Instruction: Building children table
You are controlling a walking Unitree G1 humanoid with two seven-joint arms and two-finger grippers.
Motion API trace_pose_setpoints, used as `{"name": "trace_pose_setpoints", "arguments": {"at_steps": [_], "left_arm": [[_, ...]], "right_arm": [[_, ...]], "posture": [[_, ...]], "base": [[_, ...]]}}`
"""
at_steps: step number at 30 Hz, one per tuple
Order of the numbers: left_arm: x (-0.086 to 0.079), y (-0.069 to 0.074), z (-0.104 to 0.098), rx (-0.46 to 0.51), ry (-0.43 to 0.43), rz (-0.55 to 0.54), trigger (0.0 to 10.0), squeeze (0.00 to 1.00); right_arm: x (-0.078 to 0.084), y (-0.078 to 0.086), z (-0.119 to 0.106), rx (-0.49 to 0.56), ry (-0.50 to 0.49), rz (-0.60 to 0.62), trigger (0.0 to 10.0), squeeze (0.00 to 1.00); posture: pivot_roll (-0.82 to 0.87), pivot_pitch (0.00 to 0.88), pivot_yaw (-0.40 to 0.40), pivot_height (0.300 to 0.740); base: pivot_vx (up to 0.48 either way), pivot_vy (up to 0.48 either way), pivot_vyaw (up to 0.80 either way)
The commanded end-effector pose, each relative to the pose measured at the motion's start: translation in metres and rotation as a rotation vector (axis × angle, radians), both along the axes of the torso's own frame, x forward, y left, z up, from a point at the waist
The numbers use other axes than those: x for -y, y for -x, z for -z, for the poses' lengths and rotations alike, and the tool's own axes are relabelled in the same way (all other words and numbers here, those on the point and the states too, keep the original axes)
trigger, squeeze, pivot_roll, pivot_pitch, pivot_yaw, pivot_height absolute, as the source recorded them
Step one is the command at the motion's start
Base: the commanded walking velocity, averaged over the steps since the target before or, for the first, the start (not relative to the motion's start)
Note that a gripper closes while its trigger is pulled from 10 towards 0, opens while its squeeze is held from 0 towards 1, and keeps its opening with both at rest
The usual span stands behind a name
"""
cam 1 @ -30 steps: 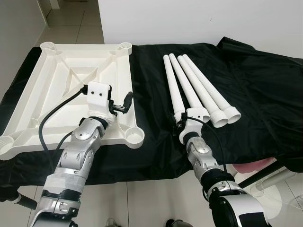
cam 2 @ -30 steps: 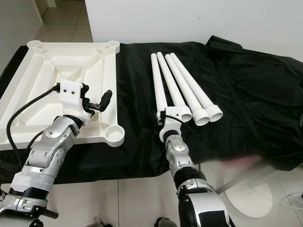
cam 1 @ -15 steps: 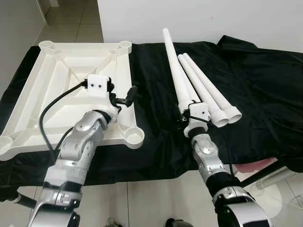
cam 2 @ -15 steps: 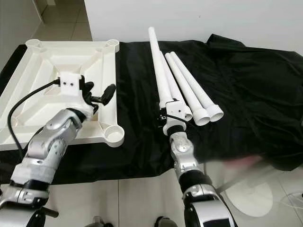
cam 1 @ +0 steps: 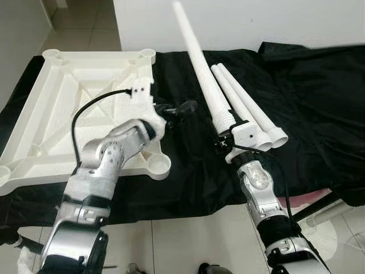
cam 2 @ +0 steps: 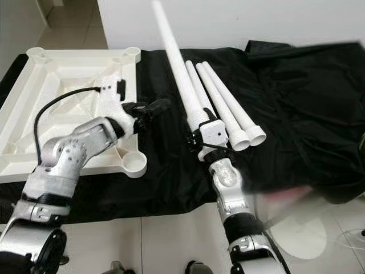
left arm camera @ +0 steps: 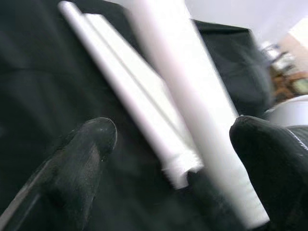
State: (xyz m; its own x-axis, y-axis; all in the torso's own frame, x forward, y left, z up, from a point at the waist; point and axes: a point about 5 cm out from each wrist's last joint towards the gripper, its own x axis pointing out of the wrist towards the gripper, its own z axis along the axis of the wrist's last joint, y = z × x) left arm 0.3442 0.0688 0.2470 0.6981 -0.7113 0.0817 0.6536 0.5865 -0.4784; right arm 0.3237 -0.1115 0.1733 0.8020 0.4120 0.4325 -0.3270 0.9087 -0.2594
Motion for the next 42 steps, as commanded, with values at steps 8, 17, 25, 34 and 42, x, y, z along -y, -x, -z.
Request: {"name": "trace_pose_setpoints", "arguments": {"at_steps": [8, 17, 25, 34, 42], "left_arm": [[0.011, 0.005, -0.02, 0.1, 0.151, 0.363, 10.0, 0.0], [0.001, -0.025, -0.036, 0.047, 0.147, 0.22, 10.0, 0.0], [-0.019, -0.047, -0.05, -0.026, 0.165, 0.075, 10.0, 0.0], [-0.034, -0.06, -0.055, -0.085, 0.212, -0.018, 0.0, 0.0], [-0.035, -0.064, -0.06, -0.091, 0.232, -0.028, 0.0, 0.0]], "right_arm": [[-0.019, 0.017, -0.002, 0.052, 0.087, -0.15, 10.0, 0.0], [-0.021, 0.028, 0.003, 0.061, 0.137, -0.182, 10.0, 0.0], [-0.019, 0.037, 0.01, 0.032, 0.131, -0.197, 10.0, 0.0], [-0.022, 0.042, 0.012, 0.018, 0.113, -0.199, 10.0, 0.0], [-0.018, 0.041, 0.009, 0.017, 0.115, -0.195, 10.0, 0.0]], "posture": [[-0.1, 0.072, 0.011, 0.74], [-0.1, 0.068, 0.012, 0.74], [-0.09, 0.068, 0.013, 0.74], [-0.09, 0.07, 0.019, 0.74], [-0.09, 0.069, 0.02, 0.74]], "base": [[0.0, 0.0, 0.0], [0.0, 0.0, 0.0], [0.0, 0.0, 0.0], [0.0, 0.0, 0.0], [0.0, 0.0, 0.0]]}}
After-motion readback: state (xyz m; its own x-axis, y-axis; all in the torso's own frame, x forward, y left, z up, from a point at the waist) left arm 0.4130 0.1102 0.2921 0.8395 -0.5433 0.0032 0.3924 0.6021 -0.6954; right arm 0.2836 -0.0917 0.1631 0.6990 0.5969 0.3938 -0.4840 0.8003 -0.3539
